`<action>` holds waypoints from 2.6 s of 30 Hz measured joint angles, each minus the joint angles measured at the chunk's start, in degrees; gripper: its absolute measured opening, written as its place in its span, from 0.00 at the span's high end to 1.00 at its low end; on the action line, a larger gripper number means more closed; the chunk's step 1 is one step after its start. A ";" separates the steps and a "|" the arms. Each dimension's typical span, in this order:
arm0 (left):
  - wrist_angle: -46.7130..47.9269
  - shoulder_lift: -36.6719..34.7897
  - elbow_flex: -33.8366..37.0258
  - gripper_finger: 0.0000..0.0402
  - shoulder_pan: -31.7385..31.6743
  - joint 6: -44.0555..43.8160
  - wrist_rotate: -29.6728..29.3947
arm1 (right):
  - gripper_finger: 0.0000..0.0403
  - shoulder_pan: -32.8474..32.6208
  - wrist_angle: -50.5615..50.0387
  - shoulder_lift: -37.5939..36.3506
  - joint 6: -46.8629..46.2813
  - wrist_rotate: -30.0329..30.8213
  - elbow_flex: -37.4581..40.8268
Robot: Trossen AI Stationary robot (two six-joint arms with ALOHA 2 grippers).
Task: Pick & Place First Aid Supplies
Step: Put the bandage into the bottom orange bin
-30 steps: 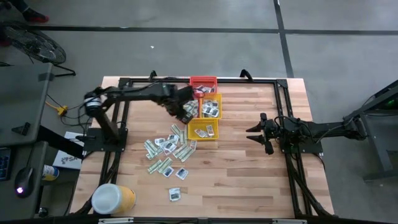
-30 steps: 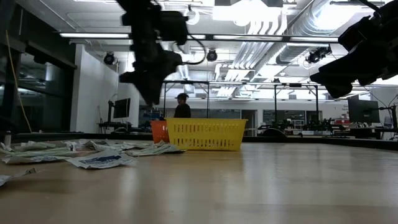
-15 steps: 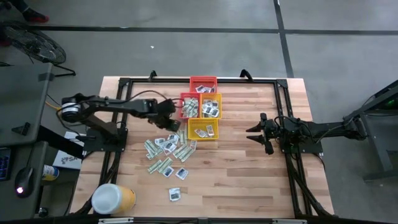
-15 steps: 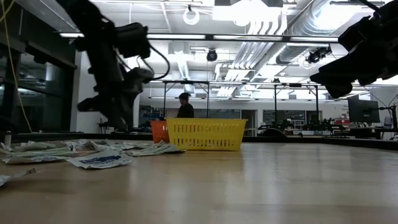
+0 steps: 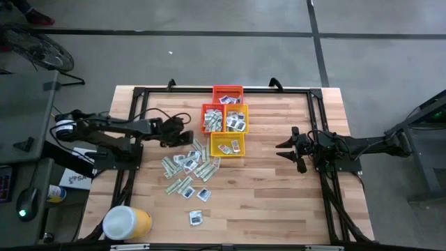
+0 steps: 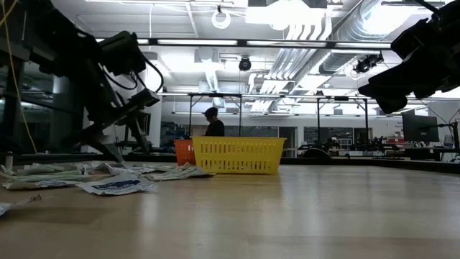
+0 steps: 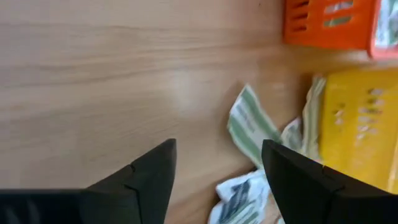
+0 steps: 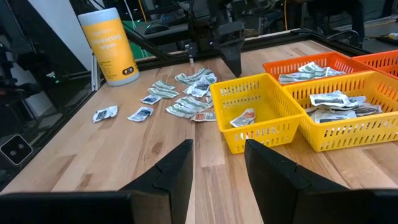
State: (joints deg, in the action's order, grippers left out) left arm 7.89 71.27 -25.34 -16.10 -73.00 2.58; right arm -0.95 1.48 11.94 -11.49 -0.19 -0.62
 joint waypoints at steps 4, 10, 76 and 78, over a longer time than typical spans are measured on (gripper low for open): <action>-5.32 0.91 1.78 0.41 0.02 -3.85 -0.53 | 0.65 0.00 0.00 0.00 0.00 0.01 0.00; -7.72 2.59 1.84 0.41 0.00 -4.87 -1.37 | 0.65 0.00 0.00 0.00 -0.01 0.00 0.00; -0.40 5.41 -1.41 1.00 4.55 2.26 -5.01 | 0.65 0.00 0.02 -0.02 0.00 0.01 0.00; 2.75 2.93 -1.33 1.00 4.52 2.28 -6.61 | 0.65 0.00 0.02 -0.02 0.00 0.02 0.00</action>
State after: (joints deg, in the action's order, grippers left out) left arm 10.64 74.20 -26.68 -11.57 -70.72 -4.03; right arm -0.95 1.50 11.92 -11.49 -0.16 -0.62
